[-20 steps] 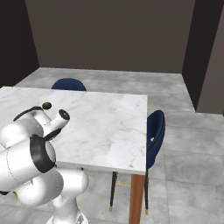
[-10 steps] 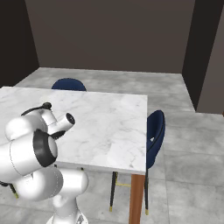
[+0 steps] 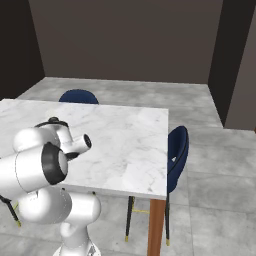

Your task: Pick the candle and candle from the dining table and place them in the open cabinet. Close the cabinet after placing the objects.

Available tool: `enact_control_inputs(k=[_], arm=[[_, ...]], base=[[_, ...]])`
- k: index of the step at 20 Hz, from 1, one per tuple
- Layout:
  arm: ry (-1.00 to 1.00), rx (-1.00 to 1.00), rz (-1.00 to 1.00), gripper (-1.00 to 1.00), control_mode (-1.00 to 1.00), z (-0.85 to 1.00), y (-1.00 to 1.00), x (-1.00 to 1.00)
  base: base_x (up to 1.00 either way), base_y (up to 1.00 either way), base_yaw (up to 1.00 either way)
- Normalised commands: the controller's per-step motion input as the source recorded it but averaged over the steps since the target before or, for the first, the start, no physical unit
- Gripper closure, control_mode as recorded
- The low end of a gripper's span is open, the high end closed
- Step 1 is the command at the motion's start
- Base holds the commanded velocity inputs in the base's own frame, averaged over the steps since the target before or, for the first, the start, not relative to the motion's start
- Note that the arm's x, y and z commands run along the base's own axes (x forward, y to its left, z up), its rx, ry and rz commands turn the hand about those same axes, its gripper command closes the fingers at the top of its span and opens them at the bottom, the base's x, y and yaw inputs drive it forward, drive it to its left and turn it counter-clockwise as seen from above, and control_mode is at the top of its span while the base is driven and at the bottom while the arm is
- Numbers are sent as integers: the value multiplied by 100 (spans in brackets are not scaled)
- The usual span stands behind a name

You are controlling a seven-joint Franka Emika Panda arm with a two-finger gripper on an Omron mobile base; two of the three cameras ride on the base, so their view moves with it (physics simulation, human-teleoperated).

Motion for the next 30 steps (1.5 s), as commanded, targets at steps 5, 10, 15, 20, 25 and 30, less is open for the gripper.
enact_control_inputs(k=[5, 10, 15, 20, 25, 30], arm=[[-1, 5, 0, -100, -100, 0, 0, -1], [0, 0, 0, -100, -100, 0, 0, 4], [0, 0, 0, -100, -100, 0, 0, 17], [0, 0, 0, -100, -100, 0, 0, 17], [0, 0, 0, -100, -100, -3, 9, 2], [0, 0, 0, -100, -100, -10, 26, 9]], base=[[0, 0, 0], [0, 0, 0], [0, 0, 0], [0, 0, 0], [0, 0, 0], [0, 0, 0]])
